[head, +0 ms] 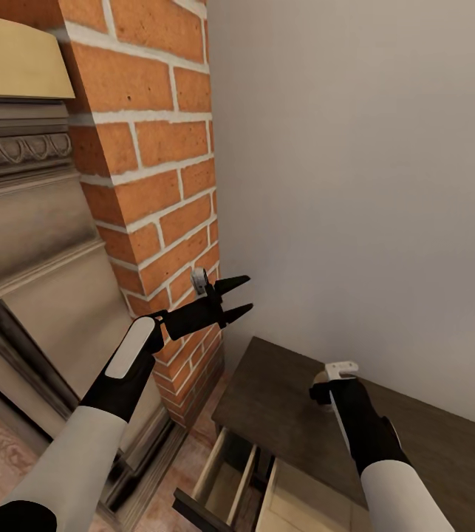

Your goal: Place each of the two pumpkins and all three candles from the living room inside a cabinet in the living room (use any cabinet), then make sure every cabinet is closed, and position the cauldron so it is next to a table in the living room.

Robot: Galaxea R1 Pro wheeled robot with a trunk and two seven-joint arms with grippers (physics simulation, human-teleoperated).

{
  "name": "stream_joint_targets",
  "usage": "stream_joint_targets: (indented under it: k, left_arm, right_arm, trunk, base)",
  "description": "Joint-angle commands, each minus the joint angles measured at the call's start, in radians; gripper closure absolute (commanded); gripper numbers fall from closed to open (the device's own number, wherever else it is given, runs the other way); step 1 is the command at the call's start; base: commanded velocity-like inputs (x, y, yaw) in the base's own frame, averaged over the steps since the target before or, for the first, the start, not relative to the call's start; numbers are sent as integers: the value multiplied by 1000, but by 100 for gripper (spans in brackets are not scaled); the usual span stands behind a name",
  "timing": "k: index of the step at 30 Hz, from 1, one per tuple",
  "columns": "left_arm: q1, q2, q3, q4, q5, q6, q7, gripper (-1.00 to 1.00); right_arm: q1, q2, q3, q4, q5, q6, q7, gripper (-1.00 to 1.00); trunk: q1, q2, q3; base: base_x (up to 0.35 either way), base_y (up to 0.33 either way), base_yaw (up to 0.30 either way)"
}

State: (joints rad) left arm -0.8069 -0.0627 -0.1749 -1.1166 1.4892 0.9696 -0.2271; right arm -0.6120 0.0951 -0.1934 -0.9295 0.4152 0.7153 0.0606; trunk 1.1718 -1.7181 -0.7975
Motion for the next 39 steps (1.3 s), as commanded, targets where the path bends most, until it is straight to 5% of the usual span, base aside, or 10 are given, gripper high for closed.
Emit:
stream_joint_targets:
  k: [1, 10, 22, 39]
  left_arm:
    - [0, 0, 0, 4, 0, 0, 0, -100]
    - [0, -3, -3, 63, 1, -107, 0, -100]
    - [0, 62, -1, 228, -8, -121, 4, -100]
    - [0, 42, -10, 235, -9, -117, 9, -100]
  right_arm:
    - [0, 0, 1, 6, 2, 0, -1, 100]
    - [0, 2, 6, 52, 7, -1, -1, 100]
    - [0, 2, 8, 54, 7, -1, -2, 100]
    - [0, 2, 8, 55, 7, 0, -2, 100]
  trunk:
    - [0, 0, 0]
    - [0, 0, 0]
    - [-15, 28, 13]
    - [-81, 147, 66]
  base:
    - [0, 0, 0]
    - [0, 0, 0]
    - [0, 0, 0]
    - [0, 0, 0]
